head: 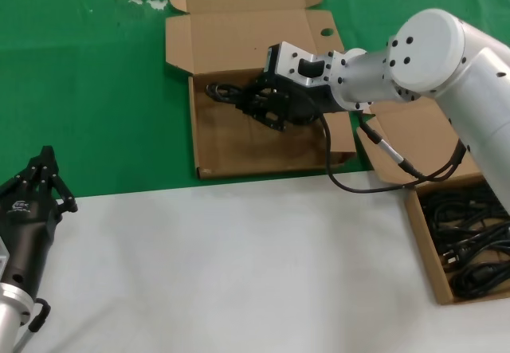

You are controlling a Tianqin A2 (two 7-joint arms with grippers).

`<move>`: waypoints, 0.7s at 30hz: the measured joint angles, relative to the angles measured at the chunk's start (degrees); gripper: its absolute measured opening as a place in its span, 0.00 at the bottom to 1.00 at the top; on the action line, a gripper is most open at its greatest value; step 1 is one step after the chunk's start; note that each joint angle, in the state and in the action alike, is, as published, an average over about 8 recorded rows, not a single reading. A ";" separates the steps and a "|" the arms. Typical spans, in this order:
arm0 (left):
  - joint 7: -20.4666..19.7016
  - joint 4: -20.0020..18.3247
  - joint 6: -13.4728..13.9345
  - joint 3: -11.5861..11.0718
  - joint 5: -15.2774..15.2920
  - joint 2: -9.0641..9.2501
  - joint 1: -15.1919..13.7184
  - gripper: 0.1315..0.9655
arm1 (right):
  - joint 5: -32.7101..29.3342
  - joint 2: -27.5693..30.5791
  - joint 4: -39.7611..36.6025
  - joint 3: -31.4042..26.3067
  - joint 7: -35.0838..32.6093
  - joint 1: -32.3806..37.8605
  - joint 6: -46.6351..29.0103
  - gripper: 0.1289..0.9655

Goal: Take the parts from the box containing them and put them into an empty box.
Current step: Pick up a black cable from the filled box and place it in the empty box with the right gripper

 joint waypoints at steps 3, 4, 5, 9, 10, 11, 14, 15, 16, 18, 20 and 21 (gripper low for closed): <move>0.00 0.00 0.00 0.00 0.00 0.00 0.00 0.01 | 0.16 -0.30 -0.70 0.03 -0.37 -0.16 0.94 0.13; 0.00 0.00 0.00 0.00 0.00 0.00 0.00 0.01 | 0.18 -0.32 -0.75 0.04 -0.40 -0.24 1.22 0.13; 0.00 0.00 0.00 0.00 0.00 0.00 0.00 0.01 | 0.21 -0.33 -0.73 0.07 -0.41 -0.33 1.48 0.13; 0.00 0.00 0.00 0.00 0.00 0.00 0.00 0.01 | 0.38 -0.17 -0.08 0.27 0.05 -0.71 2.10 0.15; 0.00 0.00 0.00 0.00 0.00 0.00 0.00 0.01 | 0.42 -0.11 0.21 0.33 0.29 -0.82 2.19 0.15; 0.00 0.00 0.00 0.00 0.00 0.00 0.00 0.01 | 0.45 -0.04 0.51 0.39 0.54 -0.92 2.27 0.15; 0.00 0.00 0.00 0.00 0.00 0.00 0.00 0.01 | 0.53 0.13 1.44 0.56 1.38 -1.23 2.44 0.16; 0.00 0.00 0.00 0.00 0.00 0.00 0.00 0.01 | 0.54 0.18 1.73 0.60 1.66 -1.33 2.49 0.17; 0.00 0.00 0.00 0.00 0.00 0.00 0.00 0.01 | 0.54 0.23 1.97 0.64 1.89 -1.42 2.55 0.18; 0.00 0.00 0.00 0.00 0.00 0.00 0.00 0.01 | 0.54 0.33 2.44 0.71 2.32 -1.61 2.68 0.21; 0.00 0.00 0.00 0.00 0.00 0.00 0.00 0.01 | 0.53 0.49 3.05 0.81 2.80 -1.83 2.79 0.24; 0.00 0.00 0.00 0.00 0.00 0.00 0.00 0.01 | 0.50 0.65 3.51 0.89 3.14 -1.98 2.81 0.25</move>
